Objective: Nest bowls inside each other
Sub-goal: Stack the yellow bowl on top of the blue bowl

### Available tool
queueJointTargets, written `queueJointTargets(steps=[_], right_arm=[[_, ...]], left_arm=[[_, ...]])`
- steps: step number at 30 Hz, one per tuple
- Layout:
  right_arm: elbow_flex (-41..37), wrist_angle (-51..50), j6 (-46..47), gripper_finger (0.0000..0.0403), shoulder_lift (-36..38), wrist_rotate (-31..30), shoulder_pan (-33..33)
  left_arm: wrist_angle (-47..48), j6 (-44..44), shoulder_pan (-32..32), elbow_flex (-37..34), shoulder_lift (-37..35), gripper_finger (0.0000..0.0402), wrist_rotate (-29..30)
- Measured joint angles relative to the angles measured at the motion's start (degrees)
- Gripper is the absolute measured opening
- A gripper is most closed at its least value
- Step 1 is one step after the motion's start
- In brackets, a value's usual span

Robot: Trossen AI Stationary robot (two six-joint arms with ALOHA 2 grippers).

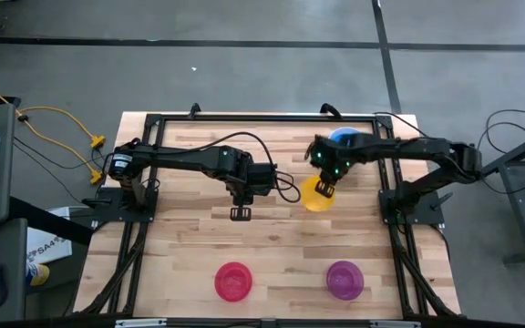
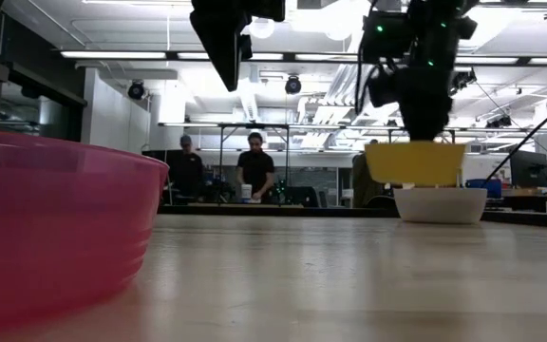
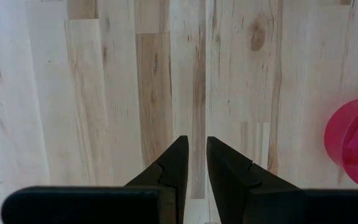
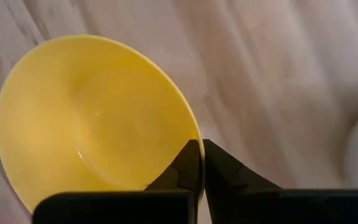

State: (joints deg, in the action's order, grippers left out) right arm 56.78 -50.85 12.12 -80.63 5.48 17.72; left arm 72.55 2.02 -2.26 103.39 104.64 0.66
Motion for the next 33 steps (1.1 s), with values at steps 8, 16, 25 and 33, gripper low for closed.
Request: queueJointTargets(steps=[8, 16, 25, 33], right_arm=[[6.7, -7.9, -5.6, 0.0003, 0.3, -1.0, 11.0], [6.8, -9.7, -9.1, 0.0003, 0.2, -0.5, 21.9], [6.8, -9.6, -13.4, 0.0003, 0.2, 0.7, 31.7], [6.8, -8.9, -15.0, 0.0003, 0.2, 0.5, 39.9]], left_arm=[[0.0, 0.0, 0.0, 0.0, 0.0, 0.0058, 0.0], [-0.5, 0.0, 0.0, 0.0, 0.0, 0.0058, 0.0], [-0.5, -0.1, 0.0, 0.0, 0.0, 0.0058, 0.0], [-0.6, -0.2, 0.0, 0.0, 0.0, 0.0058, 0.0]])
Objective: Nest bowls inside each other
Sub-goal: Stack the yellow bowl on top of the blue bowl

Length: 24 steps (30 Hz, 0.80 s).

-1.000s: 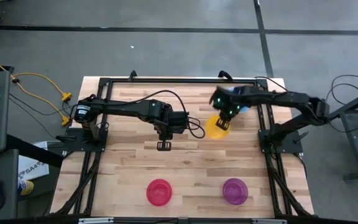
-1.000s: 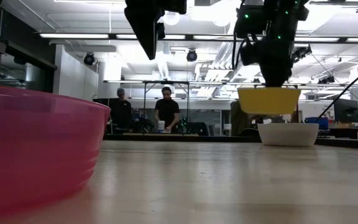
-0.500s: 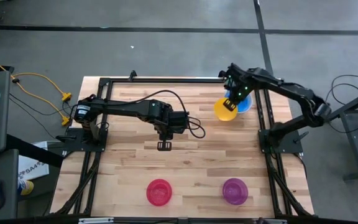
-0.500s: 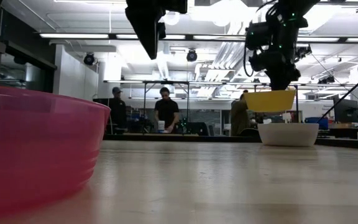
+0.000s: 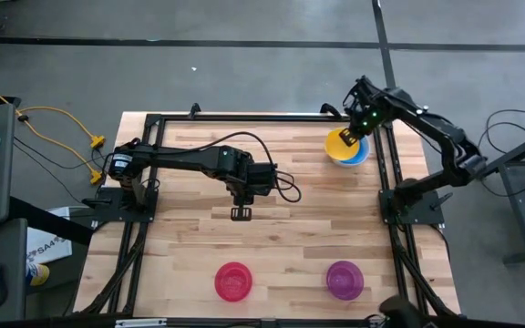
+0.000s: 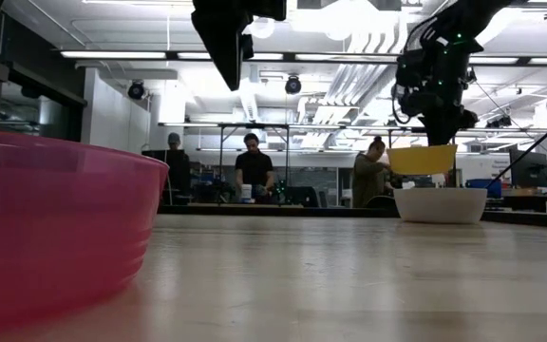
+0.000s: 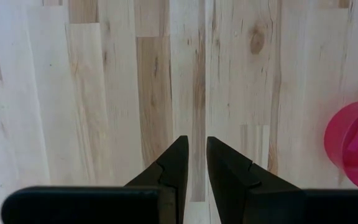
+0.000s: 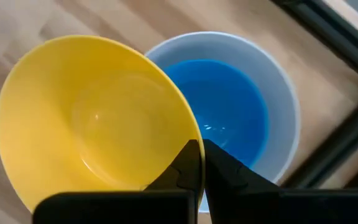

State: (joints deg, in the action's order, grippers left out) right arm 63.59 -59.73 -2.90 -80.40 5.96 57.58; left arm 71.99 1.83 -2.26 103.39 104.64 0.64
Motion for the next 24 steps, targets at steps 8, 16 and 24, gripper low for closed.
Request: queueJointTargets(steps=[8, 16, 24], right_arm=[[0.0, 0.1, -0.4, 0.0003, 0.0, 0.0, 5.8], [0.0, 0.2, -1.0, 0.0004, -1.1, 2.0, 8.1], [-2.4, 2.4, -1.9, 0.0004, -2.6, -1.0, 7.9]], left_arm=[[0.0, 0.0, 0.0, 0.0, 0.0, 0.0058, 0.0], [0.0, 0.0, 0.0, 0.0, 0.0, 0.0058, 0.0], [-0.1, 0.1, 0.0, 0.0, 0.0, 0.0058, 0.0]])
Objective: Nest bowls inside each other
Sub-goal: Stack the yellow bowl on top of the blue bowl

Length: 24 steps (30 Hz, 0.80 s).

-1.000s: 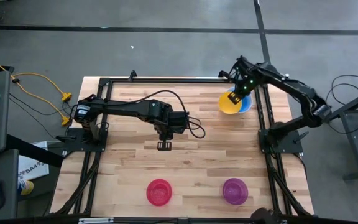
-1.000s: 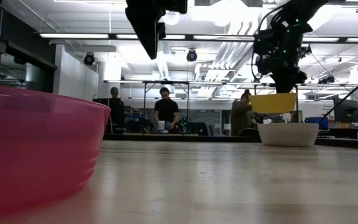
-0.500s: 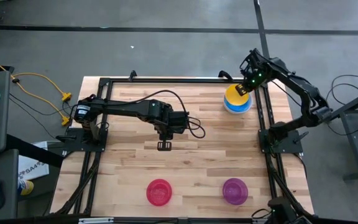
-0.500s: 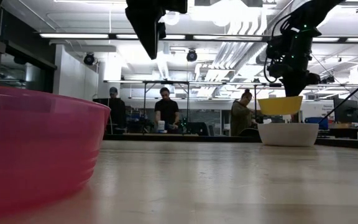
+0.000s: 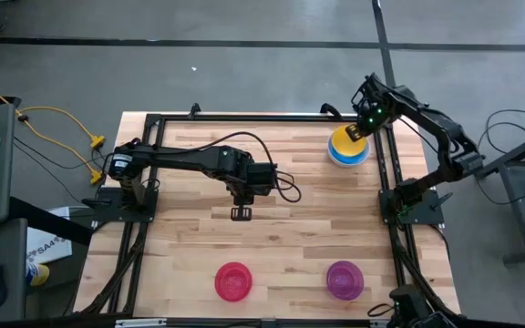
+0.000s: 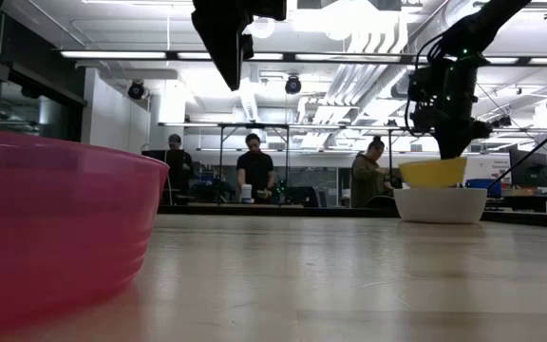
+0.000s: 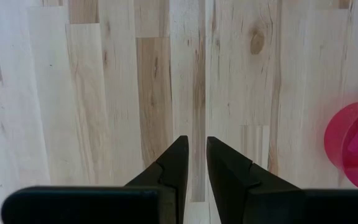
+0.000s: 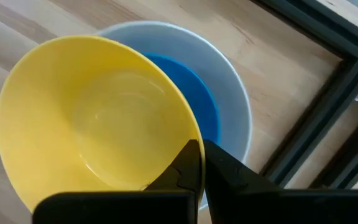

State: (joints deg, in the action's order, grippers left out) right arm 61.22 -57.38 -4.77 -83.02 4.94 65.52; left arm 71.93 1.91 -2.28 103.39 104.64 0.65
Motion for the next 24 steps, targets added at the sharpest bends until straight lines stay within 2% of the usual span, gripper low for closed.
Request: queueJointTargets(steps=[13, 24], right_arm=[[-1.5, 1.5, -5.3, 0.0004, -0.2, -0.3, 0.2], [-1.6, 3.4, -5.5, 0.0004, -6.7, -0.3, 0.1]], left_arm=[[-0.4, 0.0, 0.0, 0.0, 0.0, 0.0058, 0.0], [-0.5, 0.1, 0.0, 0.0, 0.0, 0.0058, 0.0]])
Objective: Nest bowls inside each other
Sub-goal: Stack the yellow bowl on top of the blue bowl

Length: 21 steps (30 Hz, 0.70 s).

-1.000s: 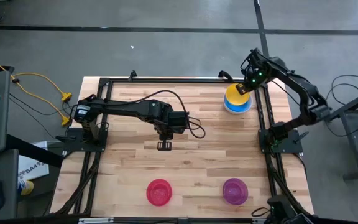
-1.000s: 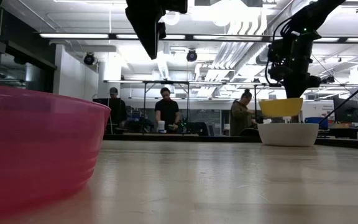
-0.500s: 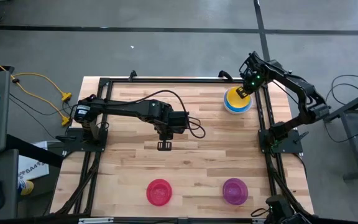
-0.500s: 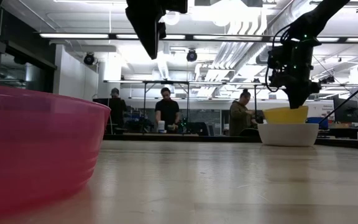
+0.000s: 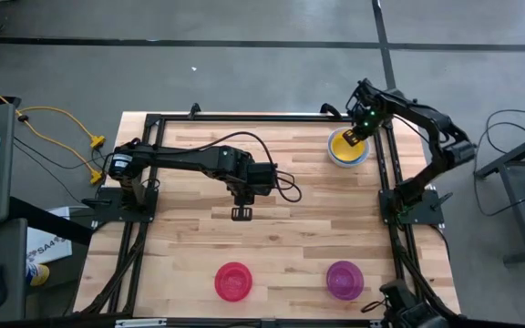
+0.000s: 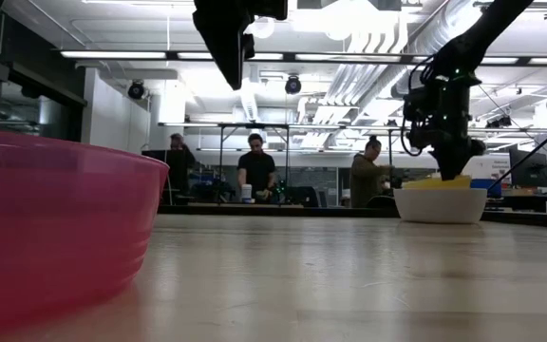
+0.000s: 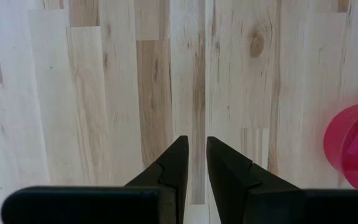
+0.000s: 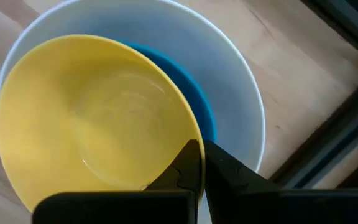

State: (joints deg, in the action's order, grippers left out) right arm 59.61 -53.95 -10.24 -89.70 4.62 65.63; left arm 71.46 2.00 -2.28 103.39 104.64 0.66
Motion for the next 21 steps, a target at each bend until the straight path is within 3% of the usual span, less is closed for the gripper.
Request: queueJointTargets(steps=[9, 21], right_arm=[[0.0, 0.6, 0.0, 0.0011, -1.7, 1.3, -0.7], [0.0, 1.1, 1.0, 0.0053, -1.7, 0.0, -1.5]], left_arm=[[0.0, 0.0, 0.0, 0.0, 0.0, 0.0058, 0.0], [0.0, 0.0, 0.0, 0.0, 0.0, 0.0058, 0.0]])
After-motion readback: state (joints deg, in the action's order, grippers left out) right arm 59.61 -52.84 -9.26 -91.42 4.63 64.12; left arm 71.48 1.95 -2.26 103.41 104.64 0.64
